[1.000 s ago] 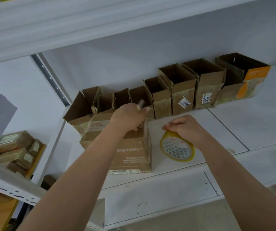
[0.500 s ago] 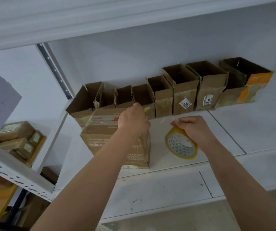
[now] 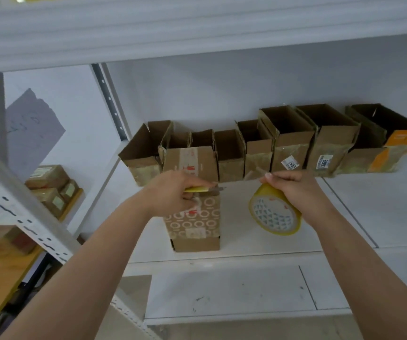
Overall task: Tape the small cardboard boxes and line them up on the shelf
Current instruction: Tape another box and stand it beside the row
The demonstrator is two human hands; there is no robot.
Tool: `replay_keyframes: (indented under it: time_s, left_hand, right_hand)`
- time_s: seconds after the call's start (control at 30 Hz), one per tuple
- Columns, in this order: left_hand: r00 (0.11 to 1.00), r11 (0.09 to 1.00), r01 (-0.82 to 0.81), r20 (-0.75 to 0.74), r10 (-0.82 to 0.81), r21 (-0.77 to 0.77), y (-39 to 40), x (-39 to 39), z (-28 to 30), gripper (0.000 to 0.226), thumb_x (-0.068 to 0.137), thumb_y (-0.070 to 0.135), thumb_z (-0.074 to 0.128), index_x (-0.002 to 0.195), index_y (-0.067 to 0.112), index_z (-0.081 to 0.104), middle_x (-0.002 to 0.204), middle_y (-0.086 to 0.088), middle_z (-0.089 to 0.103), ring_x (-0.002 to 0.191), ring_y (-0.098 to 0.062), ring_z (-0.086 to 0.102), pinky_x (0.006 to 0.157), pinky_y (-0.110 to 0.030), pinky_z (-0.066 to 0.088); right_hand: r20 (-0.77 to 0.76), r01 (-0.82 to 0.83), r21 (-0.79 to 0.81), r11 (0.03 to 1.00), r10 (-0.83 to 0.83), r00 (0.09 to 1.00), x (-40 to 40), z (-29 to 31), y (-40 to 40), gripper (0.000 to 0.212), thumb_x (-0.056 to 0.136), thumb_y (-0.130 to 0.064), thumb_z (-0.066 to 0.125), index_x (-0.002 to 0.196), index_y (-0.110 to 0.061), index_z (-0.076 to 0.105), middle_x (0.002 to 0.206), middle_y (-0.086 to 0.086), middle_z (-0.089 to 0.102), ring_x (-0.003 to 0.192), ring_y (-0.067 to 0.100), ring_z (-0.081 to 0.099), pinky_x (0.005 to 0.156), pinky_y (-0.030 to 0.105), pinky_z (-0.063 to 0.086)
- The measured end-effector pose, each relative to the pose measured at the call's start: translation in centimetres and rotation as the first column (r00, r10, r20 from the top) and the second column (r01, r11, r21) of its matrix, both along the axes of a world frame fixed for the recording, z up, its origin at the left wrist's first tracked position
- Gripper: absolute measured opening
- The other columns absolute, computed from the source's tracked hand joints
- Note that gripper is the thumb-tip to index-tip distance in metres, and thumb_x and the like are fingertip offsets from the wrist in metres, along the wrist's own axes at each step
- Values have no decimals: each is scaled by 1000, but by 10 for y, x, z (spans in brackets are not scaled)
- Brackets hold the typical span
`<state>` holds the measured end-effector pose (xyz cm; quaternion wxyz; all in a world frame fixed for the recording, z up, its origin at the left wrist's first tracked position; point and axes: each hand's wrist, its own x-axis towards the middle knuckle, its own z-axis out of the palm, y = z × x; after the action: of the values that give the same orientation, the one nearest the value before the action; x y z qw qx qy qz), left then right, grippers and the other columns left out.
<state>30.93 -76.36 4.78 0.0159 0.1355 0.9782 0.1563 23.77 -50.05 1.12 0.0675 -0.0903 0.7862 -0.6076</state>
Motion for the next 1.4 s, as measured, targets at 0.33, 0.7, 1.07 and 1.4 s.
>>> replay_keyframes:
  time_s: [0.33, 0.7, 1.07, 1.4]
  left_hand:
    - [894, 616, -267, -49, 446, 741, 25, 8, -4, 36, 102, 39, 44, 81, 23, 68, 61, 16, 58, 56, 4, 53, 64, -23, 43]
    - [912, 696, -273, -51, 406, 665, 57, 15, -1, 33, 82, 45, 73, 56, 25, 65, 56, 8, 65, 58, -6, 62, 68, -33, 56]
    - [693, 466, -453, -28, 721, 760, -40, 50, -30, 38, 86, 42, 68, 75, 5, 66, 62, 10, 67, 59, 2, 62, 55, -20, 44]
    - [641, 471, -486, -65, 764, 736, -75, 46, -50, 36, 86, 41, 70, 71, 10, 66, 56, 6, 63, 62, -9, 62, 60, -26, 43]
  right_hand:
    - [-108, -151, 81, 985, 159, 981, 20, 28, -13, 21, 92, -34, 63, 80, -44, 77, 81, -17, 74, 75, -1, 69, 70, 24, 50]
    - [18, -340, 140, 930, 341, 940, 37, 40, -27, 20, 73, -55, 72, 84, -39, 77, 81, -9, 75, 70, 4, 71, 53, 22, 50]
    - [-44, -247, 304, 920, 272, 961, 12, 36, -20, 31, 65, -58, 77, 76, -29, 73, 75, -3, 69, 70, 13, 65, 58, 26, 49]
    - [-131, -134, 407, 904, 203, 970, 0, 21, -60, 25, 75, -52, 76, 68, -29, 68, 73, -5, 67, 71, 12, 61, 57, 26, 43]
